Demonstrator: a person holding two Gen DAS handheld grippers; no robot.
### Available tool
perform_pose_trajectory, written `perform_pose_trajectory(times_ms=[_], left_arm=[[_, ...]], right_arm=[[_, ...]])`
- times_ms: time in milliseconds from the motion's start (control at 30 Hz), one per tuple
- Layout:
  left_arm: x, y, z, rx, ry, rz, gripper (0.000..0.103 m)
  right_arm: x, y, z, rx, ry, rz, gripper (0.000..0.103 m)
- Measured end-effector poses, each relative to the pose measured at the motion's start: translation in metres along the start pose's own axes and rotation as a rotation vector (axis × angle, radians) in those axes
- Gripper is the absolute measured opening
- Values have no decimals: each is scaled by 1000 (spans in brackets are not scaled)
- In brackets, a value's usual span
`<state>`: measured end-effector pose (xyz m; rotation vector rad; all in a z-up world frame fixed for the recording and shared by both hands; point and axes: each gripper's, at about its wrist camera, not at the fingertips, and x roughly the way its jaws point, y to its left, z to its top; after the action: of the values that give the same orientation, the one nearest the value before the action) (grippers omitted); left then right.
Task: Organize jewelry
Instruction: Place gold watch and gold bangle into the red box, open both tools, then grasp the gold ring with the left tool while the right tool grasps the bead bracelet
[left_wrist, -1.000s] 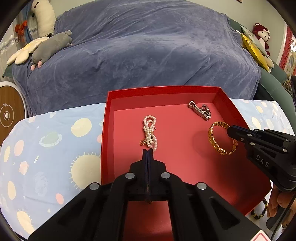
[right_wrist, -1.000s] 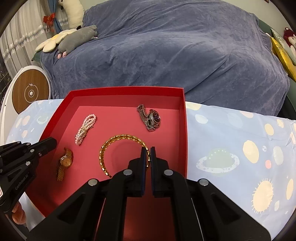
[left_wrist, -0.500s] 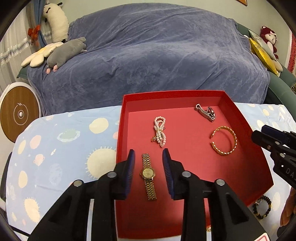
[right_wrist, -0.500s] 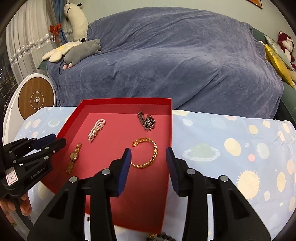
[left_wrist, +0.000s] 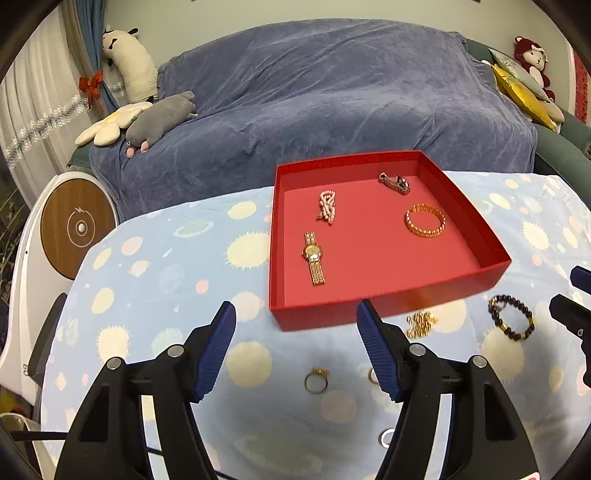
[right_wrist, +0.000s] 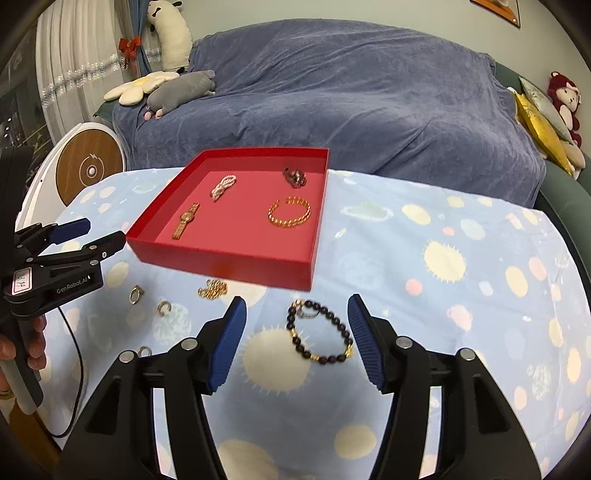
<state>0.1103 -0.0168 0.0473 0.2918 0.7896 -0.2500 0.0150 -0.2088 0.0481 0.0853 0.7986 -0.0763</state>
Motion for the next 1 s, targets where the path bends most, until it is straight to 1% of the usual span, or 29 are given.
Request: perform_pose_trajectory(times_ms=[100, 167, 233, 300, 367, 433, 700, 833, 1000], left_arm=[[-2, 2, -19, -11, 42, -17, 67], [-2, 1, -31, -19, 53, -14, 67], [1, 0, -40, -21, 54, -4, 67], [4, 0, -49, -44, 65, -3, 67], [12, 3, -55, -53, 95, -22, 67], [16, 4, -61, -48, 107, -19, 67], [20, 14, -64, -58, 110, -38, 67], [25, 23, -65, -70, 117, -44, 67], [27, 32, -69, -80, 120, -57, 67]], right_arm=[[-4, 0, -14, 32, 10, 17, 55], [-4, 0, -21, 41, 15, 15, 55], [-2, 1, -25, 34, 7, -13, 55], [-1, -1, -31, 34, 0, -38, 56], [5, -6, -32, 45, 11, -42, 57], [11, -11, -33, 49, 23, -55, 57], [38, -22, -34, 81, 84, -42, 56], [48, -21, -31, 68, 88, -59, 56], [58, -30, -27, 93, 100, -75, 54]])
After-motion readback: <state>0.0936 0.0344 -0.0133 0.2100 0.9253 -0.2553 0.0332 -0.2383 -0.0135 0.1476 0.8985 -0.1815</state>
